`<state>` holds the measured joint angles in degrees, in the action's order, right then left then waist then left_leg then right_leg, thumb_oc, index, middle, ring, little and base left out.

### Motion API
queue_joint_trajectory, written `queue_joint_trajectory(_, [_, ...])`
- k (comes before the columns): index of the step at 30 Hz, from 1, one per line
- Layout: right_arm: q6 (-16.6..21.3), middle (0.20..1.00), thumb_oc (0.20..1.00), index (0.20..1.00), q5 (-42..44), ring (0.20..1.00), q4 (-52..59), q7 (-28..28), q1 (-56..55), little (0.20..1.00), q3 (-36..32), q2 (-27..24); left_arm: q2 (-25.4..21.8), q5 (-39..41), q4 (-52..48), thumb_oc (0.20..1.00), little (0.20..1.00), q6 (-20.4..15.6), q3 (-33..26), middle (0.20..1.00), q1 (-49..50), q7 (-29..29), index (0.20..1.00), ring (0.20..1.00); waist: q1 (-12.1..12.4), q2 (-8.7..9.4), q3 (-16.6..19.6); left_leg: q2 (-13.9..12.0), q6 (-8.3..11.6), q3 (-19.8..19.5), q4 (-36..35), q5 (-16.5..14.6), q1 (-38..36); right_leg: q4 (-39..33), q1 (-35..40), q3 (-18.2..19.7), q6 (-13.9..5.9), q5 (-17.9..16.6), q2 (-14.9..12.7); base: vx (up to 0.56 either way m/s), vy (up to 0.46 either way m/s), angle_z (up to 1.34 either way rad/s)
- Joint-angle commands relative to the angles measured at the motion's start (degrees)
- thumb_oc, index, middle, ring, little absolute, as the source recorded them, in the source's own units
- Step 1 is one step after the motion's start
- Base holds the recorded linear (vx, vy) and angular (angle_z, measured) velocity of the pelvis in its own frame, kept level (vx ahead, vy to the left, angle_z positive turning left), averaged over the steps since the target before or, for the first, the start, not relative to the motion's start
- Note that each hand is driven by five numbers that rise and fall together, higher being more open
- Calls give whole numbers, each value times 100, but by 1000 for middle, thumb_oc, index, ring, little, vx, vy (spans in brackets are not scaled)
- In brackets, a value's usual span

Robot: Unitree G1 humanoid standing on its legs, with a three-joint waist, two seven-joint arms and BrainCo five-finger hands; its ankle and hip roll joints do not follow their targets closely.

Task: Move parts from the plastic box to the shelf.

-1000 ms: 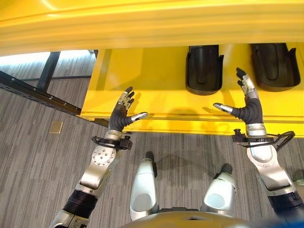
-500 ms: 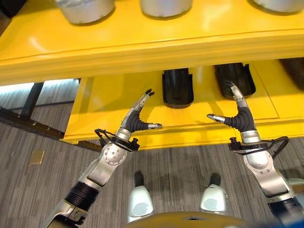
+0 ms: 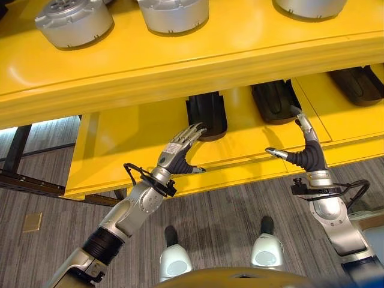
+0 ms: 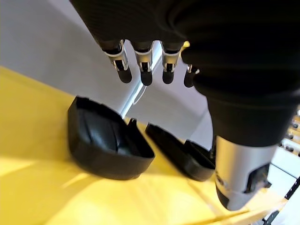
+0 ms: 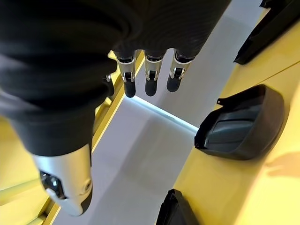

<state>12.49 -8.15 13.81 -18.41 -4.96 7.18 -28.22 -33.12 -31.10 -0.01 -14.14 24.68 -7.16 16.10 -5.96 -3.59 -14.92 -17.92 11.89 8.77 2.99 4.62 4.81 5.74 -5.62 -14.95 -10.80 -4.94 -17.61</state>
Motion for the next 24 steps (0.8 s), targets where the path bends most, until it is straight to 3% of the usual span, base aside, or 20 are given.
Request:
queue_joint_trajectory(1, [374,1000,1000,1000,-92,1000,545,-159,234,1000,-357,-151,-169,-65,-241,1000,1000,-221,70,1000,-179,75,1000,1000,7,-55,-189,192,-422,188,52,5,-84,1311,-239,-201,148,1003,-20,0,0,0])
queue_joint_trajectory(13, [380,1000,1000,1000,-95,1000,557,-215,297,1000,-365,-237,-322,312,-469,1000,1000,-358,262,1000,206,-325,1000,1000,-41,-68,-404,169,-409,265,105,14,-25,1406,-414,-68,156,996,0,0,2,-4])
queue_joint_trajectory(24, [341,1000,1000,1000,-125,1000,606,-256,410,1000,-278,-284,-214,551,-264,1000,1000,-324,679,1000,-24,-668,1000,1000,-160,-4,-621,174,-401,374,56,52,71,1331,-643,81,120,878,11,-8,8,-6])
